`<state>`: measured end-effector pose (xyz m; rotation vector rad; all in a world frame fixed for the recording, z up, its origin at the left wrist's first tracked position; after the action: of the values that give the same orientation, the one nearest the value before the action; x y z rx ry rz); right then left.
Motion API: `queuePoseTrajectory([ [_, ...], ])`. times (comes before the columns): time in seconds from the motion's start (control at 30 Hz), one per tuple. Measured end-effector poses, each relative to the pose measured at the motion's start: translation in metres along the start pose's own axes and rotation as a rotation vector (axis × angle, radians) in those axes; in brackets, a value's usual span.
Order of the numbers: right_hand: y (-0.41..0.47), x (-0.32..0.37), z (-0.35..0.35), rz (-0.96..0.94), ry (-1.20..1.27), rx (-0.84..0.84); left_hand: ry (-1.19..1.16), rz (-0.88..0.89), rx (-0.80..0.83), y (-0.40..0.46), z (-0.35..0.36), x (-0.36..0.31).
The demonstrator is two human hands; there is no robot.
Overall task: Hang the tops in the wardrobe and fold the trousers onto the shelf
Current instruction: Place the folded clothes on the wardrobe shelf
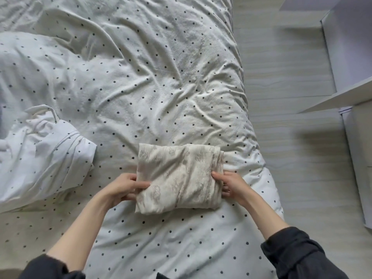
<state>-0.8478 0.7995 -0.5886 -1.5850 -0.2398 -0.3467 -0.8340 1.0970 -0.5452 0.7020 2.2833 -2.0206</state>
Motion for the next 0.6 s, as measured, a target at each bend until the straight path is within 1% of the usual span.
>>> queuePoseTrajectory([
  [0.07,0.004,-0.002,0.004,0.014,-0.008,-0.011,0.012,0.062,-0.013,0.003,-0.003,-0.002],
  [0.13,0.007,-0.003,0.007,0.042,-0.017,-0.004,-0.026,0.099,-0.005,0.006,-0.003,-0.008],
  [0.27,0.009,-0.007,0.015,0.111,-0.044,0.056,-0.052,0.099,0.008,0.01,0.006,-0.014],
  [0.33,0.007,-0.007,0.019,0.148,-0.004,0.095,-0.045,0.095,-0.028,0.011,0.01,-0.014],
  [0.4,0.003,-0.008,0.02,0.153,-0.002,0.086,-0.061,0.107,-0.066,0.01,0.01,-0.013],
  [0.47,0.0,-0.007,0.015,0.1,-0.054,0.001,-0.075,0.12,-0.096,0.007,0.01,-0.012],
  [0.53,-0.002,-0.007,0.008,-0.033,-0.155,-0.145,-0.054,0.153,-0.147,0.001,0.01,-0.011],
  [0.57,-0.007,-0.003,0.004,-0.147,-0.266,-0.272,-0.037,0.174,-0.181,-0.002,0.01,-0.01],
  [0.6,-0.017,0.005,0.001,-0.311,-0.42,-0.422,-0.026,0.199,-0.216,-0.005,0.011,-0.011],
])
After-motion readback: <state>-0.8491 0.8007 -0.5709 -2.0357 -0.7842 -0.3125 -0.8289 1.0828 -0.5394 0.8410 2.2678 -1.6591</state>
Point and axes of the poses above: each hand's wrist, its own y-axis towards the middle knuckle, its own z-axis out of the palm, x = y × z, the point moved 5 cm from there along y, towards the middle knuckle, and after that the axes turned 6 degrees about -x, right-handed, at the moved point
